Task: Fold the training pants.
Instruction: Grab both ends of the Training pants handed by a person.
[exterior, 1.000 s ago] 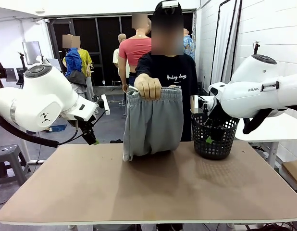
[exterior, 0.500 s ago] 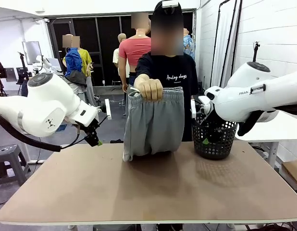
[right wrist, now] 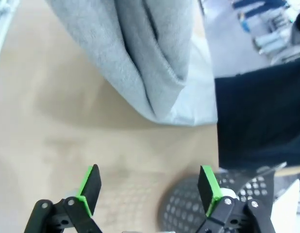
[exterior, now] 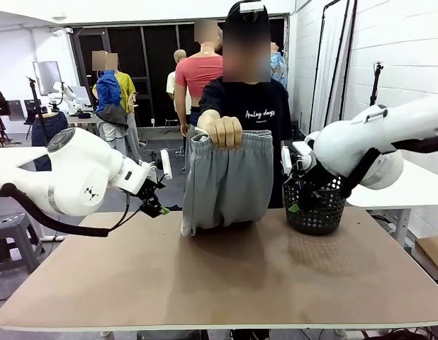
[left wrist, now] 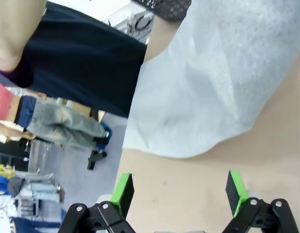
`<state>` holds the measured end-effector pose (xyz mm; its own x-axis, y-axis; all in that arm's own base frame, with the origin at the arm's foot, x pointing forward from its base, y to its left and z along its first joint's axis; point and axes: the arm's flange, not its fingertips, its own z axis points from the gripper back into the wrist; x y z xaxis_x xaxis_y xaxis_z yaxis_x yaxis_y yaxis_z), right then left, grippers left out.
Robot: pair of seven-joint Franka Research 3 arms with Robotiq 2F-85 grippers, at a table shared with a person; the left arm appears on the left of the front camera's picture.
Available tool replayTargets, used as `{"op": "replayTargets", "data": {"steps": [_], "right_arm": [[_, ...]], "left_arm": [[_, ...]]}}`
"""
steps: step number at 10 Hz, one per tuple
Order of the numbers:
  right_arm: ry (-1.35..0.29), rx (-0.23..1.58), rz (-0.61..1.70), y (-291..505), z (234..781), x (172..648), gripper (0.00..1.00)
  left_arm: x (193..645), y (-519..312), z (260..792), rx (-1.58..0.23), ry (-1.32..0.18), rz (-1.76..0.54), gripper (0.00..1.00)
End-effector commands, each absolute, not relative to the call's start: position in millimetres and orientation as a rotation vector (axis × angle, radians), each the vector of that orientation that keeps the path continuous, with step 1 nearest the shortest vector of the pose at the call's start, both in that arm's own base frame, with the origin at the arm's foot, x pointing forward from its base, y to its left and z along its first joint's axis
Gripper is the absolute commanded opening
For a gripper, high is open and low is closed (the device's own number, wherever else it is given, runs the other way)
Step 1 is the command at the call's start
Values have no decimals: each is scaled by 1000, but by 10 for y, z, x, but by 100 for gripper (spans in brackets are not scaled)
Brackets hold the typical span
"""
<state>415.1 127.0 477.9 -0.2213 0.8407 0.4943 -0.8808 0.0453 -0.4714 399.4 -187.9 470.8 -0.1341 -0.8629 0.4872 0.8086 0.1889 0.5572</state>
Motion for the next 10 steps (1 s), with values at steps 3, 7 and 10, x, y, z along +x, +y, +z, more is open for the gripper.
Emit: {"op": "replayTargets", "data": {"steps": [3, 7, 10], "right_arm": [[-965, 283, 1611, 1239, 4671, 4418, 100], [-974, 281, 1598, 1254, 4792, 4254, 100], [-953, 281, 1588, 1257, 4804, 4275, 100]], "left_arm": [[4185, -1707, 4582, -164, -1007, -1474, 100], [4053, -1754, 4663, -152, -1004, -1449, 100], [4063, -1712, 4676, -159, -1013, -1451, 100]]}}
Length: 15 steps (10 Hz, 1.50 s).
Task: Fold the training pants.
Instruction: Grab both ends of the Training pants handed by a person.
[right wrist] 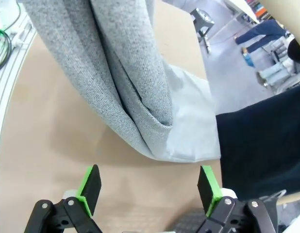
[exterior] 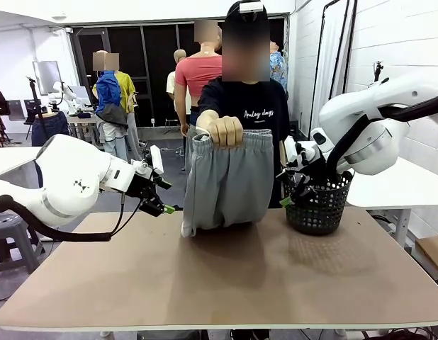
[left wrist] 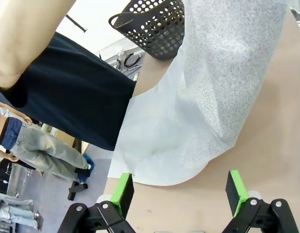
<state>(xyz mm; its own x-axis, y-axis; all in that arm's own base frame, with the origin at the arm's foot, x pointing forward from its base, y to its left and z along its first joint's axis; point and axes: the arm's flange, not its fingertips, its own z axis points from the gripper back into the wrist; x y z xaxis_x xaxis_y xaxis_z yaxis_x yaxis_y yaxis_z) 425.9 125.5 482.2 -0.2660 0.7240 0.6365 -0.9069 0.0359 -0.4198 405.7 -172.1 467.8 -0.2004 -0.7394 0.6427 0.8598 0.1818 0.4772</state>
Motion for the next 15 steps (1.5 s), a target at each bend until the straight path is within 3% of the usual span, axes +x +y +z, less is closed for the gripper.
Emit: {"op": "replayTargets", "data": {"steps": [1, 3, 7, 13, 15], "right_arm": [[-952, 304, 1598, 1290, 4764, 4314, 100], [-942, 327, 1605, 1305, 4719, 4335, 100], [-982, 391, 1601, 1304, 4665, 4407, 100], [-1075, 521, 1623, 1343, 4607, 4453, 100], [-1110, 567, 1639, 1366, 4612, 4426, 100]], "left_arm": [[4075, -1765, 4629, -184, -997, -1448, 100], [4004, -1845, 4597, -126, -880, -1451, 100], [4010, -2037, 4566, -397, -934, -1508, 100], [4056, -2239, 4480, -361, -1242, -1433, 100], [4040, -2270, 4475, -452, -1238, -1449, 100]]}}
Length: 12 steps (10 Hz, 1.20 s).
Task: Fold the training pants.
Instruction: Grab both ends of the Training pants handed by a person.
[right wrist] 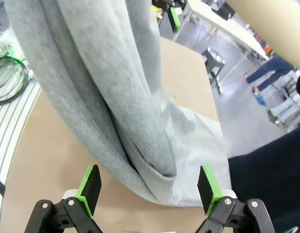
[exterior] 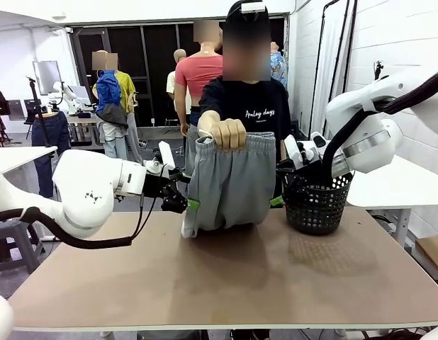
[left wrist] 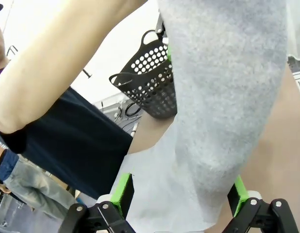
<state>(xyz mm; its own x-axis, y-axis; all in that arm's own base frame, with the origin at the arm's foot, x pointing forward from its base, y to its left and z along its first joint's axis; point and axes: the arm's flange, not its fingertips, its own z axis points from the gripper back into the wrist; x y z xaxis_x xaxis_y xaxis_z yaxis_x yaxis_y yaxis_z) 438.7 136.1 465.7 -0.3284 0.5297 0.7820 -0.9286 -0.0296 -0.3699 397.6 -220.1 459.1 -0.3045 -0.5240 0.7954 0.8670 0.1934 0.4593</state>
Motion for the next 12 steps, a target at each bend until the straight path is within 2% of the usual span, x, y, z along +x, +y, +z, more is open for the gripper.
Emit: {"op": "replayTargets", "data": {"steps": [1, 5, 12], "right_arm": [[-1116, 594, 1639, 1392, 4597, 4466, 100], [-1110, 721, 1644, 1481, 4576, 4393, 100], [-1266, 887, 1622, 1519, 4753, 4178, 100]], "left_arm": [[4053, -2266, 4475, -509, -1224, -1471, 100], [3943, -2330, 4547, -543, -1233, -1435, 100], [3862, -2462, 4706, -668, -1323, -1328, 100]]}}
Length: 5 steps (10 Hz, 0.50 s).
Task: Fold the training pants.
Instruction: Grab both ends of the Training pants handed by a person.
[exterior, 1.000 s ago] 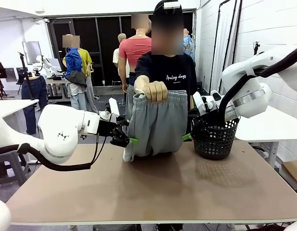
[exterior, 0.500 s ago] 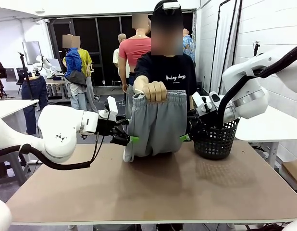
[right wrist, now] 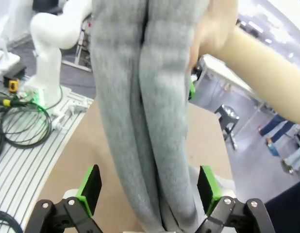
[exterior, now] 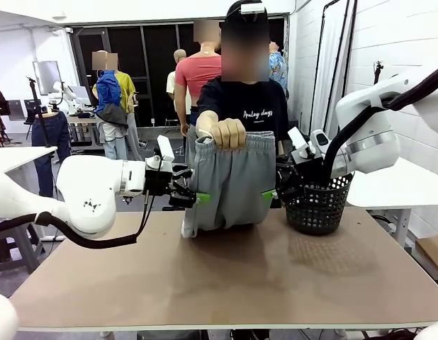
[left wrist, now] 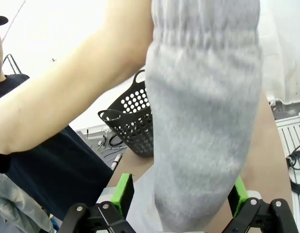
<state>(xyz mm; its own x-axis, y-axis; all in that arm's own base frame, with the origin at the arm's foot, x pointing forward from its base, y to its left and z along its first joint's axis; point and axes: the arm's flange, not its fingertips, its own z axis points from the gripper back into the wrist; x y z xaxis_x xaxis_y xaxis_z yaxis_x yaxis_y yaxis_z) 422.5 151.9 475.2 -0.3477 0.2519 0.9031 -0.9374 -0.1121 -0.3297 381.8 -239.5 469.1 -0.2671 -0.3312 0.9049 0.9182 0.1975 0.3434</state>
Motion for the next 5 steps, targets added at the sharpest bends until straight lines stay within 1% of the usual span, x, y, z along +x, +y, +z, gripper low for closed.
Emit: {"op": "replayTargets", "data": {"steps": [1, 5], "right_arm": [[-1282, 925, 1623, 1547, 4782, 4168, 100], [-1315, 1004, 1608, 1601, 4847, 4130, 100]], "left_arm": [[3849, -2481, 4778, -691, -1337, -1307, 100], [3743, -2550, 4960, -727, -1364, -1269, 100]]}}
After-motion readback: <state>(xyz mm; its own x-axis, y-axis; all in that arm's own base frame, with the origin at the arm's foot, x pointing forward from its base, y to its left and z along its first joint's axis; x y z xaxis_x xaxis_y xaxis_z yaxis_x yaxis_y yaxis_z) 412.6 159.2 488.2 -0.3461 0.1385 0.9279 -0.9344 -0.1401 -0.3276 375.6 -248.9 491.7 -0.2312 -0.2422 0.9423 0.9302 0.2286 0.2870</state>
